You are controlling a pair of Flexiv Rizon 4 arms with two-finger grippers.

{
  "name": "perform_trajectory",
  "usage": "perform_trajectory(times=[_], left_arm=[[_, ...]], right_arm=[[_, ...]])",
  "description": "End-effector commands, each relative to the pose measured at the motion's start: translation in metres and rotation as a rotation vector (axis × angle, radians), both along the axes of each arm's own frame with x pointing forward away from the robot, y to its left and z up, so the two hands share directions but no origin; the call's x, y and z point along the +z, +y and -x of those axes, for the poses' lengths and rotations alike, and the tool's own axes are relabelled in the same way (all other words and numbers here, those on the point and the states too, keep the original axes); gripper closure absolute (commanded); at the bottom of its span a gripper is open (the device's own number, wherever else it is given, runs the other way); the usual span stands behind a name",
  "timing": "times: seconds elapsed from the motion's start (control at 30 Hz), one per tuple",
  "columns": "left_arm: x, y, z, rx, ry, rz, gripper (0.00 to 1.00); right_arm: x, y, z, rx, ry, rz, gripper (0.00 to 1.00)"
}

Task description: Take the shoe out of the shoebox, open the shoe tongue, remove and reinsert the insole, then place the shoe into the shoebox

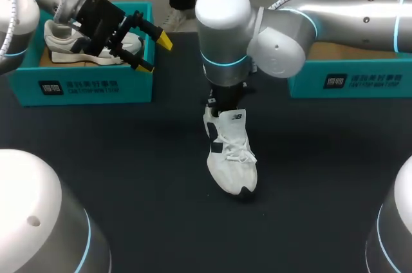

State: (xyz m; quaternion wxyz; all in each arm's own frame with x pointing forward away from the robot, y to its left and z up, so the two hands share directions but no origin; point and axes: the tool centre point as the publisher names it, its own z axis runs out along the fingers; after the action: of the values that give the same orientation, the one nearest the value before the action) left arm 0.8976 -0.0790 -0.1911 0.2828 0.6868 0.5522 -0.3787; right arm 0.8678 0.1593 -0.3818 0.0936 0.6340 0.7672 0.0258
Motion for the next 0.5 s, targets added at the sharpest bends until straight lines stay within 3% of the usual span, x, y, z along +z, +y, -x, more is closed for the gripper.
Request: perform_trajectory(times=[0.03, 0.3, 0.5], left_arm=[[0.000, 0.000, 0.000, -0.001, -0.001, -0.003, 0.00], [0.000, 0.000, 0.000, -0.001, -0.001, -0.003, 0.00], [0.000, 0.000, 0.000, -0.001, -0.001, -0.003, 0.00]], right_arm=[[-0.010, -0.003, 0.000, -0.005, 0.000, 0.001, 1.00], [-0.029, -0.002, -0.003, -0.006, 0.036, -0.009, 1.00], [-0.032, 0.008, 0.003, 0.014, 0.058, -0.038, 1.00]])
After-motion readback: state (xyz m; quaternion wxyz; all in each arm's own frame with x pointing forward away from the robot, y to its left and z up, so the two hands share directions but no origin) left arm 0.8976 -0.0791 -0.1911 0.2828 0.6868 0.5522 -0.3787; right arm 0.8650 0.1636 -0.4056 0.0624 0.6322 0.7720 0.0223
